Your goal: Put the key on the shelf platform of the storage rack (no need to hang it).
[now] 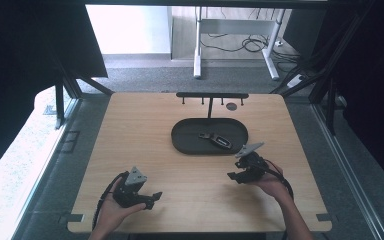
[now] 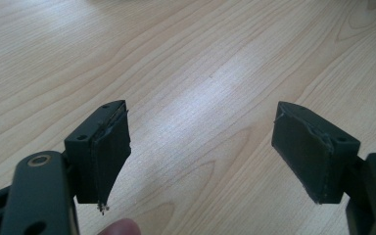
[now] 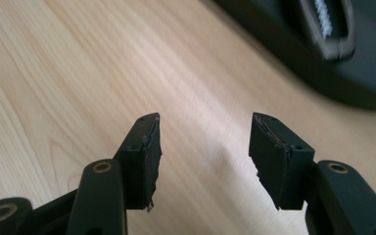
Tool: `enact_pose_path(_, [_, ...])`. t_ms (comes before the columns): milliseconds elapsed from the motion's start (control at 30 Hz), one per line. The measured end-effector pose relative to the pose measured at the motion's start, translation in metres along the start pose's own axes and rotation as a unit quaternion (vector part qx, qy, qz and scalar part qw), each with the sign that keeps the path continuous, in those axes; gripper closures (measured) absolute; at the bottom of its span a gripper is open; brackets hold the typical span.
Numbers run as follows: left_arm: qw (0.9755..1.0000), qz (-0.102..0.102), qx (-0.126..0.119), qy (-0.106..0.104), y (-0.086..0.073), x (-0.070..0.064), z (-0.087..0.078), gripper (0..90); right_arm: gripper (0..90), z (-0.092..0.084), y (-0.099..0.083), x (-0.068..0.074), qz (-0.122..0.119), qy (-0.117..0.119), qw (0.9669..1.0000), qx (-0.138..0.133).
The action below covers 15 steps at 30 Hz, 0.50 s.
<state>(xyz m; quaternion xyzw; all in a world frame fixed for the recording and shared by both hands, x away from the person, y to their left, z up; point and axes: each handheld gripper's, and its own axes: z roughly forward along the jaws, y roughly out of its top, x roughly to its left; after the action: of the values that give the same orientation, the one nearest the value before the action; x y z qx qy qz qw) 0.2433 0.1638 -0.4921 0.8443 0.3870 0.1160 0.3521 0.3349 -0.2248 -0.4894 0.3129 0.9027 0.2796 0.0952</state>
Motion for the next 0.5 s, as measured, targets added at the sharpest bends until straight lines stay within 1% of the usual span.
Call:
enact_pose_path(167, [1.0, -0.002, 0.006, 0.001, -0.001, 0.0, 0.003, 22.4, 45.8, 0.004, -0.026, 0.004, 0.012, 0.0, 0.9999, -0.004])
enact_pose_path(267, [1.0, -0.001, 0.006, 0.001, 0.0, -0.001, 0.004, 22.4, 46.0, 0.004, -0.036, 0.004, 0.021, 0.001, 0.9997, -0.014])
enact_pose_path(300, [1.0, 0.002, 0.007, 0.001, 0.0, -0.001, 0.004, 22.3, 45.9, 0.005, -0.039, 0.004, 0.028, 0.007, 0.9995, -0.014])
enact_pose_path(333, [1.0, 0.002, 0.007, 0.0, 0.0, -0.001, 0.004, 22.3, 45.6, 0.007, -0.043, 0.004, 0.022, -0.002, 0.9998, -0.005])
enact_pose_path(367, [1.0, 0.002, 0.008, 0.001, 0.0, -0.002, 0.004, 22.3, 45.6, 0.007, -0.043, 0.004, 0.022, -0.002, 0.9998, -0.005])
enact_pose_path(400, [1.0, 0.002, 0.008, 0.001, 0.0, -0.002, 0.004, 22.3, 45.5, 0.006, -0.045, 0.003, 0.022, -0.008, 0.9997, -0.008])
enact_pose_path(467, [1.0, 0.002, 0.008, 0.0, 0.0, -0.003, 0.004, 22.3, 45.5, 0.003, -0.048, -0.001, 0.033, -0.005, 0.9993, -0.018])
enact_pose_path(500, [1.0, 0.002, 0.007, 0.0, 0.0, -0.003, 0.004, 22.3, 45.1, 0.002, -0.049, -0.002, 0.035, -0.011, 0.9991, -0.022])
